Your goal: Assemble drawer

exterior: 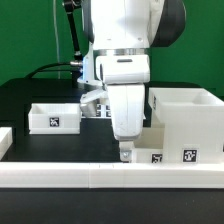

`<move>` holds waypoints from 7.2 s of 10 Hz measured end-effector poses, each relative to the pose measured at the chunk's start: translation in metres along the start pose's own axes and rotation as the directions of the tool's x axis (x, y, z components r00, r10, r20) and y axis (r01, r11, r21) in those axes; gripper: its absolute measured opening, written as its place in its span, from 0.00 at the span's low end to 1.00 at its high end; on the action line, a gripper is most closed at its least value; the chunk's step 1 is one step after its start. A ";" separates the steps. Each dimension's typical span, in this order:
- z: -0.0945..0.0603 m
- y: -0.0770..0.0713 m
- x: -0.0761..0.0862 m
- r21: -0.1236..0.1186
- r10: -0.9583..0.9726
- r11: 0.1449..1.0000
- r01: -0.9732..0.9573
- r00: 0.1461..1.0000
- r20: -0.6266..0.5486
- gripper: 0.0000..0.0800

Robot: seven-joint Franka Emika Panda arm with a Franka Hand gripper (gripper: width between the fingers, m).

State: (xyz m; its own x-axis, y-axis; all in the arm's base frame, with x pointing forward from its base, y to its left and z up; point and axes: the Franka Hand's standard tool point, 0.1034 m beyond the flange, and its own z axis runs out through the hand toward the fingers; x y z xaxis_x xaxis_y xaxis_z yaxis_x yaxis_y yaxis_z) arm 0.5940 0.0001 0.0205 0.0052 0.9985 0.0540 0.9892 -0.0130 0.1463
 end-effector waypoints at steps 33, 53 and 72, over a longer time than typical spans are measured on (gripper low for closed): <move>-0.041 -0.026 -0.043 -0.053 0.111 0.993 -0.109 0.993 0.048 0.81; -0.058 -0.080 -0.082 -0.078 0.911 0.406 -0.911 0.410 -0.053 0.81; -0.067 -0.148 -0.085 0.026 0.937 0.283 -0.959 0.282 0.205 0.81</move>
Offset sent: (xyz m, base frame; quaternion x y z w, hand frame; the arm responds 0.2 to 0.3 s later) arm 0.0000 0.0000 0.0000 0.0000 0.0000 0.0000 1.0000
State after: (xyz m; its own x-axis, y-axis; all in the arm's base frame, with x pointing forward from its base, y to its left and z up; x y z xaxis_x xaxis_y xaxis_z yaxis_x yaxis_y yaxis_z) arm 0.4374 -0.0865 0.0600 0.9587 0.2799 -0.0503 0.2784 -0.9598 -0.0358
